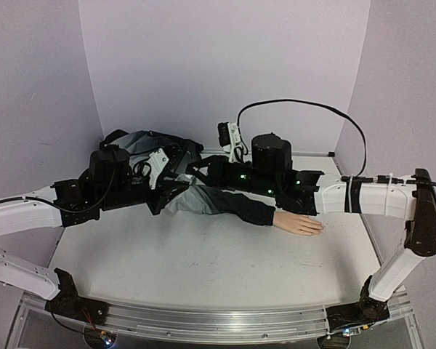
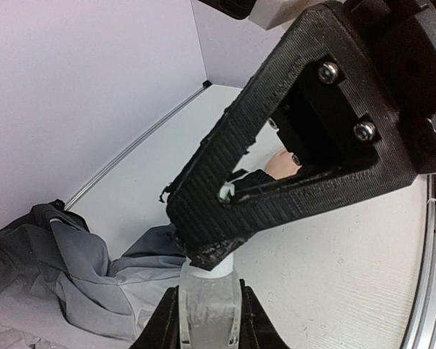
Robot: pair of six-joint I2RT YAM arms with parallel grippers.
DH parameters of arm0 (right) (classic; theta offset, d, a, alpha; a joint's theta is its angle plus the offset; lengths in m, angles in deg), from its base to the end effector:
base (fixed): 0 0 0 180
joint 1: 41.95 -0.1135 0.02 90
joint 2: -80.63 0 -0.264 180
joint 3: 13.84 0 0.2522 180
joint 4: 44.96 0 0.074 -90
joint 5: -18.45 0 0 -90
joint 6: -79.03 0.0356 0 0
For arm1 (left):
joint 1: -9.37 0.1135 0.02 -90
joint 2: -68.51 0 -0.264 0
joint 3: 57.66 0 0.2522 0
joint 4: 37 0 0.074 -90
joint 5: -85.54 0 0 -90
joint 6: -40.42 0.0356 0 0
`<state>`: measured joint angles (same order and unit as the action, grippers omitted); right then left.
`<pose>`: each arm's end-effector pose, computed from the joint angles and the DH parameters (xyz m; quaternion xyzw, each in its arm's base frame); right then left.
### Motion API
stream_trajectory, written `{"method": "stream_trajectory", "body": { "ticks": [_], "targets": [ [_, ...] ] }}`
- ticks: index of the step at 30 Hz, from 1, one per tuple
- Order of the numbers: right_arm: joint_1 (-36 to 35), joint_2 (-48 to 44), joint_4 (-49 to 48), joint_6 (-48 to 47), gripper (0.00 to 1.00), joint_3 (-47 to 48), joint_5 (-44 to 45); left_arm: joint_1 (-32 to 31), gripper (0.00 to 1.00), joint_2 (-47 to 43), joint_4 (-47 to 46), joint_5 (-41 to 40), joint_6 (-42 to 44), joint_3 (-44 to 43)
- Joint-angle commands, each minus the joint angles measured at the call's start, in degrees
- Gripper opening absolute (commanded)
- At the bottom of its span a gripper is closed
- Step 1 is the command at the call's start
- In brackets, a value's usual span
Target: Paint the nails
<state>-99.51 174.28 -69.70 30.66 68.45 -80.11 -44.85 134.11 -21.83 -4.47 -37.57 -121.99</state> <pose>0.2049 0.3322 0.3526 -0.1437 0.6041 0.6258 0.4720 0.1568 -0.2176 0.3173 0.4375 0.6709 -0.2155 0.5586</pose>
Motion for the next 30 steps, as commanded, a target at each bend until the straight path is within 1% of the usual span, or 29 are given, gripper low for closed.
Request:
{"method": "stream_trajectory", "body": {
  "ticks": [1,3,5,6,7,8,9,11,12,13,14,16,19,22,24,26,27,28,30],
  "targets": [
    [-0.1,-0.47,-4.94,-0.42,0.12,1.42,-0.66,-0.28,0.0,-2.39,-3.08,3.28,0.69,-1.51],
    [-0.1,-1.7,-5.07,-1.7,0.09,0.31,-1.12,-0.28,0.0,-3.0,-3.08,5.97,0.67,-1.72],
    [-0.02,-3.13,-5.21,-3.99,0.04,-0.73,-2.23,-0.28,0.0,-4.05,-3.08,10.03,0.38,-1.21],
    [0.03,-3.87,-5.22,-5.79,0.0,-1.19,-3.85,-0.28,0.0,-4.48,-3.08,12.0,0.19,-0.94],
    [0.23,-4.73,-5.21,-8.27,0.0,-1.54,-6.29,-0.28,0.0,-4.86,-3.08,14.57,0.07,-0.84],
    [0.27,-5.54,-5.25,-11.38,0.0,-1.86,-10.42,-0.28,0.0,-5.1,-3.08,17.54,0.02,-0.85],
    [0.39,-6.26,-5.45,-15.49,0.0,-2.26,-16.86,-0.28,0.0,-5.37,-3.08,20.99,-0.05,-0.97],
    [0.34,-6.75,-5.44,-23.07,0.0,-2.37,-36.49,-0.28,0.0,-6.14,-3.16,29.36,-0.32,-0.95],
    [0.34,-6.62,-3.73,-25.15,0.0,-1.86,-44.38,-0.21,0.0,-6.41,-3.17,33.71,-0.61,-1.02],
    [0.48,-6.56,1.66,-27.38,0.0,-0.67,-45.81,-0.19,0.0,-6.41,-3.17,37.37,-0.88,-1.09],
    [0.51,-6.55,7.3,-30.1,0.0,0.52,-44.27,-0.14,0.0,-6.23,-3.17,40.28,-0.94,-1.22],
    [0.64,-6.66,12.36,-32.19,0.0,0.85,-42.16,-0.1,0.0,-5.8,-3.08,43.34,-1.08,-1.57],
    [0.69,-8.63,13.44,-33.26,0.0,-0.57,-39.03,-0.16,0.0,-5.95,-3.08,39.94,-0.59,-1.28],
    [0.69,-10.87,12.41,-32.92,0.01,-1.23,-35.8,-0.1,0.0,-6.1,-3.08,31.99,0.16,-0.94],
    [0.64,-11.7,12.1,-31.62,0.28,-1.24,-31.52,-0.18,0.0,-5.56,-3.08,23.69,0.1,-1.17],
    [0.61,-12.43,10.7,-28.69,0.51,-1.74,-25.28,-0.23,0.0,-5.05,-3.0,13.71,0.03,-1.7],
    [0.66,-12.71,10.04,-26.55,0.59,-2.03,-21.04,-0.27,0.0,-5.04,-2.99,9.32,0.03,-1.66],
    [0.61,-12.9,9.51,-24.34,0.63,-2.15,-16.5,-0.28,0.0,-5.31,-3.07,5.65,0.29,-1.41],
    [0.61,-12.82,8.7,-19.0,0.7,-2.26,-8.13,-0.3,0.0,-5.84,-3.16,0.99,1.43,-0.97]
  ]
}}
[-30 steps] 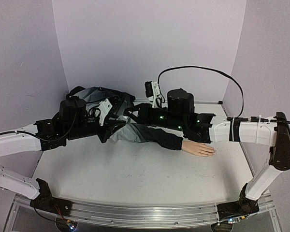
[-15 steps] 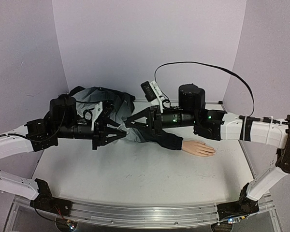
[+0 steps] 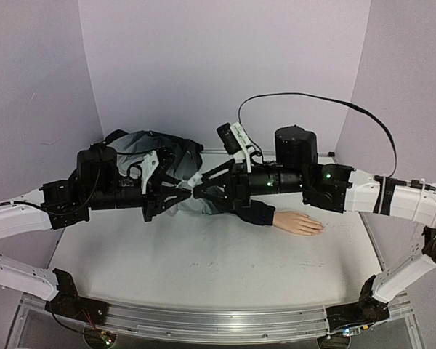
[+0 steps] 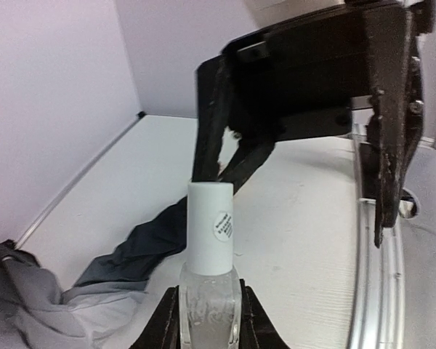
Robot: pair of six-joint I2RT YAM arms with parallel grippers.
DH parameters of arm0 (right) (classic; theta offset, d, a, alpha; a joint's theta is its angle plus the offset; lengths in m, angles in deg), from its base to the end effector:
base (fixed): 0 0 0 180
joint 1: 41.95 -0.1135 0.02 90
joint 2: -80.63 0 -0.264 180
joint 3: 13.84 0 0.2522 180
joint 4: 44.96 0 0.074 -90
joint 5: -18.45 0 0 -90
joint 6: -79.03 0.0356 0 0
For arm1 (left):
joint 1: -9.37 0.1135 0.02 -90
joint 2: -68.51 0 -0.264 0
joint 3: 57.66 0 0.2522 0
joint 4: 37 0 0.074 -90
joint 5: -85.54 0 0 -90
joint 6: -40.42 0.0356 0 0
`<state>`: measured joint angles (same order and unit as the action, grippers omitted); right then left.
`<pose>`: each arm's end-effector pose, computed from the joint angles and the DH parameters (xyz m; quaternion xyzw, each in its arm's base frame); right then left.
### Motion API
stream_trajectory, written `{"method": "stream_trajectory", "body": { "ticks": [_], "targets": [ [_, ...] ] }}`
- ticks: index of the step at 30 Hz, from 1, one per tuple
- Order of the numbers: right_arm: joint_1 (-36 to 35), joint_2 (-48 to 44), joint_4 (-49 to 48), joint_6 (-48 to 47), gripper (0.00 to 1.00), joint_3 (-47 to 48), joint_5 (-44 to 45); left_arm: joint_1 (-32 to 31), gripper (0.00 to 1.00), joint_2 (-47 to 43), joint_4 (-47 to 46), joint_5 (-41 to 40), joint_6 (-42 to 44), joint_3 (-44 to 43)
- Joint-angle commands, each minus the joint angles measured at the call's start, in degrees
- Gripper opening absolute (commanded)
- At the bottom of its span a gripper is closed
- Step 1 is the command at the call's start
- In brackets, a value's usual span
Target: Paint the nails
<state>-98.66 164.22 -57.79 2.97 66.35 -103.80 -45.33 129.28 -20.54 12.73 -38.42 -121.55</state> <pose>0.1735 0.2988 0.3779 -0.4238 0.5011 0.5702 0.4941 0.1347 -0.2085 0.3327 0.4994 0.6006 -0.3363 0.5260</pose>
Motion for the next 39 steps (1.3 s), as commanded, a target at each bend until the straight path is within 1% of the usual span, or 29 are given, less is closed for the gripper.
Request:
{"method": "stream_trajectory", "body": {
  "ticks": [1,3,5,8,11,12,15,20,28,32,37,39],
  "targets": [
    [-0.24,-2.38,-4.23,11.12,0.71,-0.16,17.82,0.16,0.0,-1.05,-4.46,-18.57,2.74,-1.38],
    [-0.23,-0.7,-5.85,14.84,0.72,1.02,18.79,0.2,0.0,-0.97,-4.42,-20.91,2.91,-1.54],
    [-0.23,1.83,-6.1,18.56,0.73,3.49,19.09,0.2,0.0,-1.01,-4.46,-21.48,2.81,-1.51],
    [-0.78,5.61,-7.18,21.48,0.72,7.38,17.8,0.2,0.0,-0.47,-4.46,-22.25,2.89,-1.53],
    [-1.12,7.95,-7.23,27.29,0.7,9.61,21.71,0.2,0.0,-0.21,-4.38,-22.47,2.68,-1.73],
    [-1.19,8.33,-7.76,29.59,0.69,9.75,23.1,0.2,0.0,-0.22,-4.37,-22.46,2.55,-1.68],
    [-1.33,9.01,-9.68,33.7,0.55,9.25,25.89,0.12,0.0,-0.12,-4.37,-23.22,2.66,-1.62],
    [-1.33,9.92,-13.26,35.07,0.39,7.7,26.65,0.03,0.0,0.07,-4.37,-23.54,2.61,-1.77],
    [-1.48,12.19,-16.41,35.49,0.38,8.02,25.25,-0.23,0.0,0.84,-4.37,-22.89,2.39,-1.96],
    [-1.47,13.95,-16.94,35.62,0.29,8.88,23.38,-0.23,0.0,1.2,-4.33,-23.47,2.45,-2.02],
    [-1.41,14.19,-18.13,36.48,0.28,7.46,23.05,-0.32,0.0,1.53,-4.37,-22.99,2.09,-1.99],
    [-1.46,13.72,-18.15,35.66,0.21,6.99,23.19,-0.32,0.0,1.88,-4.37,-23.1,1.88,-2.07]
  ]
}}
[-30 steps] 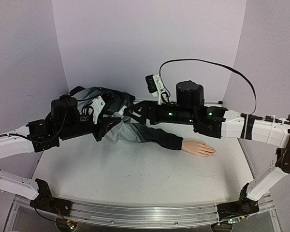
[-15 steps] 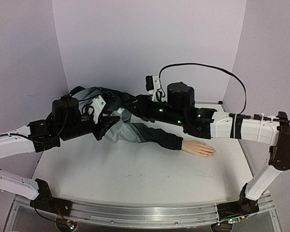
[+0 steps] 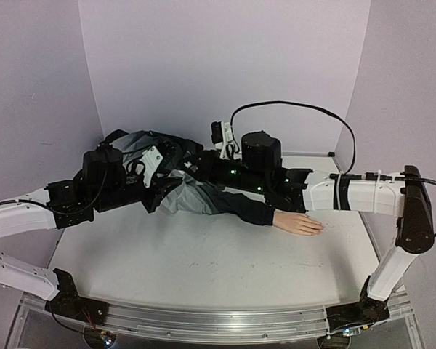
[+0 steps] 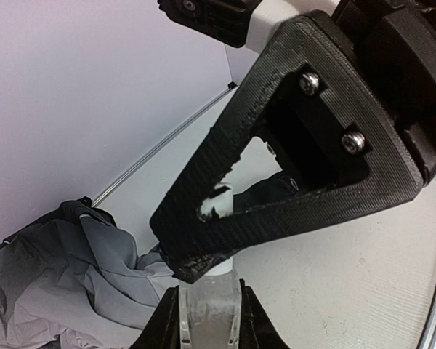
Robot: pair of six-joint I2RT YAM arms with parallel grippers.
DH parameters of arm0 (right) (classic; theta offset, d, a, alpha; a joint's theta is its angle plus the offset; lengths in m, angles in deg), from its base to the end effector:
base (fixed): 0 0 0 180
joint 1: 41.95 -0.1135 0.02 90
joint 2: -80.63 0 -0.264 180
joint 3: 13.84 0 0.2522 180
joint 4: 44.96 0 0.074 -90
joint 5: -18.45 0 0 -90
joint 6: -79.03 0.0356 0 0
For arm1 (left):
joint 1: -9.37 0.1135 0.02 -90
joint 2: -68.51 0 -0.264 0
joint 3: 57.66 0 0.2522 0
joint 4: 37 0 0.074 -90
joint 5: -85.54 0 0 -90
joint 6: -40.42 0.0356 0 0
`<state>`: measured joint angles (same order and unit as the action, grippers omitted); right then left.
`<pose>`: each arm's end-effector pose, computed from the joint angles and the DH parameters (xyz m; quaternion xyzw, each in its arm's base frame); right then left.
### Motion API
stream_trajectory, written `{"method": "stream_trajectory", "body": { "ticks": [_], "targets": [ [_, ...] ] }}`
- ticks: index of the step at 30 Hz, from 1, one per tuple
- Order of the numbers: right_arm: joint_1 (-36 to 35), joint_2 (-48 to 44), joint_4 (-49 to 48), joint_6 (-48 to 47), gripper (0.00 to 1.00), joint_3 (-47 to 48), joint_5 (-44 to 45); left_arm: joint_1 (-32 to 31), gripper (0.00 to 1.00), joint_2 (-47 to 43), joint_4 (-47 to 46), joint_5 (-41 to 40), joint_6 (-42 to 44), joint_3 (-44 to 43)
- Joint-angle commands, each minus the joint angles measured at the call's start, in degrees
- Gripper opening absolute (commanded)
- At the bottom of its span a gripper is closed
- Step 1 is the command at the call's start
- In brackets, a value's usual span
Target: Paint the nails
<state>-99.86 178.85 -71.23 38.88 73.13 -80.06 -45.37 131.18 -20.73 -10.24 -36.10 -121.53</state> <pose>0.2137 0.3506 0.3539 -0.1014 0.6013 0.6658 0.4300 0.1511 -0.2075 0.3249 0.4191 0.6735 -0.1766 0.5826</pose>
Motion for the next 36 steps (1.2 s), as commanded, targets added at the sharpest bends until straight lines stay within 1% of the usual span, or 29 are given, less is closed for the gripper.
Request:
{"method": "stream_trajectory", "body": {
  "ticks": [1,3,4,7,9,11,13,14,15,16,17,18,19,20,21,22,24,25,26,27,29,30,31,32,33,34,36],
  "targets": [
    [-0.27,-1.25,-4.71,-0.38,0.16,-0.36,-0.37,-0.28,0.0,-0.05,-4.17,0.28,-0.8,-2.1],
    [-0.26,-2.29,-5.67,0.28,0.04,-2.25,-0.28,-0.28,0.0,-0.59,-4.25,1.79,-1.9,-1.58],
    [-0.25,-2.77,-6.35,0.54,0.0,-3.55,-0.35,-0.28,0.0,-0.59,-4.28,2.57,-2.11,-1.29],
    [-0.11,-4.79,-7.15,-0.91,0.0,-6.72,-0.99,-0.2,0.0,0.18,-4.21,6.39,-2.16,-1.31],
    [0.0,-7.08,-7.12,-4.02,0.0,-8.46,-1.41,-0.04,0.0,0.32,-4.18,13.52,-1.46,-1.17],
    [0.24,-10.64,-7.16,-6.01,0.0,-10.98,-1.36,0.32,0.0,0.07,-3.96,25.01,1.05,-0.92],
    [0.91,-13.14,-7.16,-8.76,0.0,-12.09,-4.36,1.71,0.0,-0.48,-3.66,37.09,0.91,-0.9],
    [1.07,-13.96,-7.12,-11.56,0.0,-11.87,-7.77,2.45,0.0,-0.48,-3.65,42.58,0.33,-1.16],
    [1.15,-14.57,-7.12,-16.89,0.0,-11.23,-12.84,3.26,0.0,-0.12,-3.65,48.31,-0.6,-1.6],
    [1.19,-14.89,-7.25,-21.63,0.0,-10.57,-21.88,4.18,0.0,0.35,-3.65,55.05,-1.9,-2.23],
    [1.14,-14.93,-7.64,-25.17,0.0,-10.1,-32.13,4.79,0.0,1.1,-3.65,59.49,-3.07,-2.96],
    [1.13,-14.83,-8.21,-26.62,0.0,-9.84,-41.15,5.08,0.0,2.06,-3.65,63.44,-4.29,-4.09],
    [1.13,-14.81,-8.32,-26.88,0.0,-9.51,-46.75,5.24,0.0,3.07,-3.65,66.51,-5.35,-4.78],
    [1.13,-14.95,-7.5,-26.79,0.0,-9.17,-48.66,5.26,0.0,3.95,-3.65,68.78,-6.33,-5.28],
    [1.09,-15.02,-5.37,-27.83,0.0,-8.58,-48.48,5.26,0.0,4.86,-3.65,70.14,-6.81,-5.61],
    [1.06,-15.06,-2.25,-29.53,0.0,-7.58,-47.23,5.26,0.0,5.59,-3.65,70.15,-7.25,-5.86],
    [1.07,-15.31,1.15,-30.92,0.0,-6.45,-43.18,5.26,0.0,6.38,-3.65,66.98,-7.33,-5.97],
    [1.06,-15.52,1.52,-30.91,0.0,-6.28,-40.92,5.24,0.0,6.48,-3.65,64.21,-7.2,-5.76],
    [1.09,-15.82,1.65,-30.37,0.01,-5.97,-37.7,5.23,0.0,6.38,-3.65,59.57,-7.23,-5.47],
    [1.05,-16.23,2.41,-29.56,0.11,-5.83,-32.8,5.26,0.0,6.02,-3.69,54.37,-7.22,-5.17],
    [1.04,-17.04,3.87,-27.81,0.27,-5.75,-23.33,5.26,0.0,4.98,-3.65,43.02,-5.8,-4.34],
    [1.04,-17.3,4.73,-26.6,0.38,-5.64,-19.34,5.25,0.0,4.19,-3.65,37.54,-4.76,-3.83],
    [1.12,-17.49,5.45,-25.34,0.46,-5.62,-15.37,5.26,0.0,3.22,-3.65,31.83,-3.87,-3.44],
    [1.05,-17.58,6.28,-23.52,0.52,-5.7,-12.01,5.26,0.0,2.46,-3.65,25.11,-3.09,-3.03],
    [1.05,-17.61,6.94,-22.1,0.56,-5.73,-9.0,5.18,0.0,1.84,-3.65,20.5,-2.53,-2.63],
    [1.04,-17.48,7.24,-21.0,0.59,-5.78,-5.83,5.17,0.0,1.22,-3.71,17.15,-1.86,-2.41],
    [1.04,-16.49,7.94,-18.42,0.64,-5.59,-2.13,5.09,0.0,0.27,-3.73,13.11,-1.31,-1.88]
  ]
}}
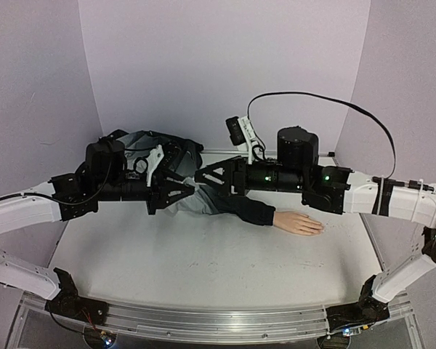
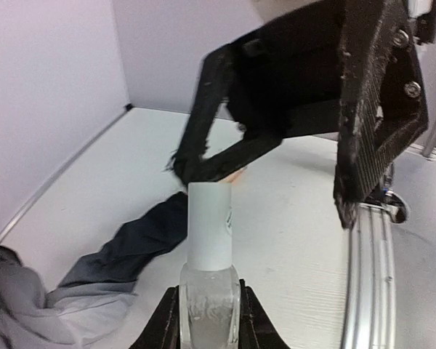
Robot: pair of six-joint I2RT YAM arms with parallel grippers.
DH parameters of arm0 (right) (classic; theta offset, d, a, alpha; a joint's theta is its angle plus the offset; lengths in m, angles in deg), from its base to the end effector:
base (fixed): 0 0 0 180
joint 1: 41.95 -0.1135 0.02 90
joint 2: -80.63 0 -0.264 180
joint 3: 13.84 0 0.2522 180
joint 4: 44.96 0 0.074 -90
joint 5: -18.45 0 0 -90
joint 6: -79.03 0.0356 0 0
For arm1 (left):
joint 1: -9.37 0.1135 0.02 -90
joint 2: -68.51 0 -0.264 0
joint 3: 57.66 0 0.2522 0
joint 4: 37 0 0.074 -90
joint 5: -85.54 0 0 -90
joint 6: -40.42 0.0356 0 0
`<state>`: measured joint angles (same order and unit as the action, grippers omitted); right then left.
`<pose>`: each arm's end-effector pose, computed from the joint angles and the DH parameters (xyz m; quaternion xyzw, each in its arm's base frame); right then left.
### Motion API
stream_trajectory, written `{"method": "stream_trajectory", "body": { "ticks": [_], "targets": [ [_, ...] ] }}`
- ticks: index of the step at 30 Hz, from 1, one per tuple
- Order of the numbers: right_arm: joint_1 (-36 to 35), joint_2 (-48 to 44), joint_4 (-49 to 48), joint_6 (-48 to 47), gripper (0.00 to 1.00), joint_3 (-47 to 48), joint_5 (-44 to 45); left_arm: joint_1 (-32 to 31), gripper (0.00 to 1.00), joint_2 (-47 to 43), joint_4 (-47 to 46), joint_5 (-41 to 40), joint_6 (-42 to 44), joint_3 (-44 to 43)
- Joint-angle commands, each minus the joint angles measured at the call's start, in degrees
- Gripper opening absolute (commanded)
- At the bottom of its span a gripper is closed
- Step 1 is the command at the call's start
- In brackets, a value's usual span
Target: Paint the nails
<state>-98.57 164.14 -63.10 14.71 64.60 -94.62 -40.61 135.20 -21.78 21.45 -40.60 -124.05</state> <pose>0.1784 0.2961 0.3777 -0.3135 0.5456 0.5985 0.4958 0.1616 -0.2167 0.3263 0.4999 0.6086 -0.3737 0.4899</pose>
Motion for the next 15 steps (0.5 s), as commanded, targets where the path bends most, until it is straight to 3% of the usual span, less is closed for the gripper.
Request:
{"method": "stream_trajectory", "body": {
  "ticks": [1,6,13,15],
  "targets": [
    [-0.24,-0.75,-0.24,6.35,0.65,3.62,13.27,0.25,0.0,-4.12,-2.68,-19.37,3.28,0.74],
    [-0.31,5.83,0.4,9.04,0.65,11.13,13.8,-0.22,0.0,-4.65,-2.86,-20.51,3.57,0.94],
    [-0.96,10.87,-0.09,13.83,0.41,15.22,16.16,-1.31,0.0,-5.24,-2.86,-22.61,4.28,1.03],
    [-1.55,11.64,-0.74,14.66,0.39,15.17,16.31,-1.44,0.0,-5.42,-2.87,-23.51,4.15,1.11]
  ]
}}
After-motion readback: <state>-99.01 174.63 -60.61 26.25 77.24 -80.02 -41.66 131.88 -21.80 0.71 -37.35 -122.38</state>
